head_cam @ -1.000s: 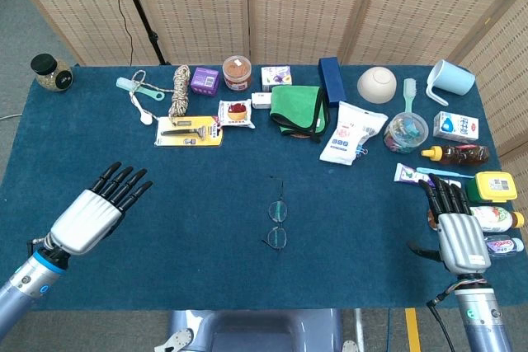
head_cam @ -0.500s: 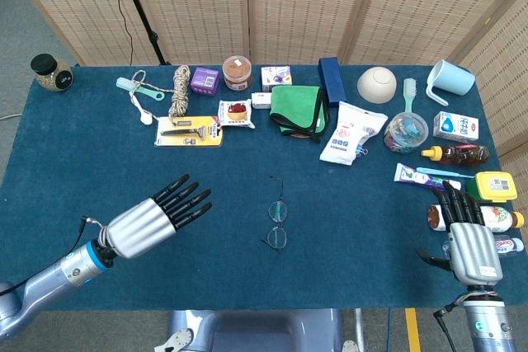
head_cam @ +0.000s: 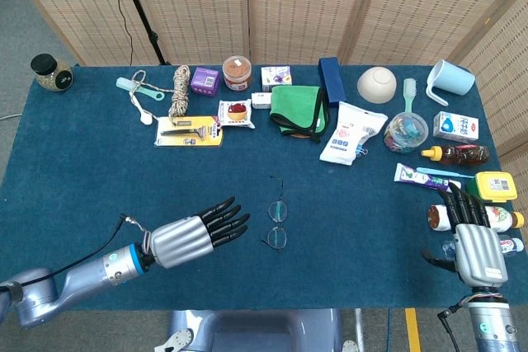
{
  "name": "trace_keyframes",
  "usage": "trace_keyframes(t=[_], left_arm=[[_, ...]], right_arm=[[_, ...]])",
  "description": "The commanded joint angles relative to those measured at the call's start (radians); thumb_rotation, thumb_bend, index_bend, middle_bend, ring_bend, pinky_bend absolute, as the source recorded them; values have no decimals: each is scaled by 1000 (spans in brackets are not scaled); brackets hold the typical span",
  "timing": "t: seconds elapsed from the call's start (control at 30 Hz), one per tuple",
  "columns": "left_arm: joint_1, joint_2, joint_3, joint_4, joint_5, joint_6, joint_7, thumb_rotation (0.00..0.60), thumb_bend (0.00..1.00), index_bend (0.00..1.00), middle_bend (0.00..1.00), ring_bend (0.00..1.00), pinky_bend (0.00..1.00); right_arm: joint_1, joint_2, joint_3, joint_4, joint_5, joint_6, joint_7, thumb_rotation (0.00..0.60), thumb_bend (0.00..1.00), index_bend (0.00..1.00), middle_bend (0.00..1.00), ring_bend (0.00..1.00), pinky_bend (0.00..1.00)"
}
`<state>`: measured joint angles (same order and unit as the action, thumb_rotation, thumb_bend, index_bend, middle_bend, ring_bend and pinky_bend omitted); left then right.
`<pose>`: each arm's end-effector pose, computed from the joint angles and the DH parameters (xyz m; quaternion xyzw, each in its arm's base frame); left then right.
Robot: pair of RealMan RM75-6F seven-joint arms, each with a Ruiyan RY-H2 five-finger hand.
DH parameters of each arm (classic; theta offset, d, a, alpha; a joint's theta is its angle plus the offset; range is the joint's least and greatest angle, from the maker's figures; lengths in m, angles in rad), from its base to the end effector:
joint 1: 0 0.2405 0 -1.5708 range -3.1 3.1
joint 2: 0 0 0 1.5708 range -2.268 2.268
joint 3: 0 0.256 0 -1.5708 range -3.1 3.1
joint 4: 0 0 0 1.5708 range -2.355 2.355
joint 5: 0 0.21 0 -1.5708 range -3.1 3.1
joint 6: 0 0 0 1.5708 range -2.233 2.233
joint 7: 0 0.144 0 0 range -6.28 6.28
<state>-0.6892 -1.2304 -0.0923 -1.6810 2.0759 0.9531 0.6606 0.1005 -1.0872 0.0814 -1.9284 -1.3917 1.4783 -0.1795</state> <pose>-0.1107 0.2578 0.0374 -0.8710 0.1904 -0.3314 0.3087 -0.2571 -0.1851 0.1520 0.5561 -0.4359 0.4080 0.5783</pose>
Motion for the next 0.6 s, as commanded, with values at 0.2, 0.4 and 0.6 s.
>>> trace_keyframes(t=[0.2, 0.4, 0.6], left_arm=[[-46, -78, -28, -67, -47, -109, 138, 600, 580, 0, 0, 0, 0], [-56, -140, -51, -105, -92, -155, 238, 600, 580, 0, 0, 0, 0], [-75, -197, -67, -114, -148, -219, 319, 600, 580, 0, 0, 0, 0]], right_arm=[[1, 2, 5, 16, 8, -11, 25, 600, 0, 14, 0, 0, 0], [-2, 10, 8, 27, 12, -14, 48, 600, 0, 14, 0, 0, 0], [-6, 20, 11, 36, 13, -16, 73, 600, 0, 14, 0, 0, 0]])
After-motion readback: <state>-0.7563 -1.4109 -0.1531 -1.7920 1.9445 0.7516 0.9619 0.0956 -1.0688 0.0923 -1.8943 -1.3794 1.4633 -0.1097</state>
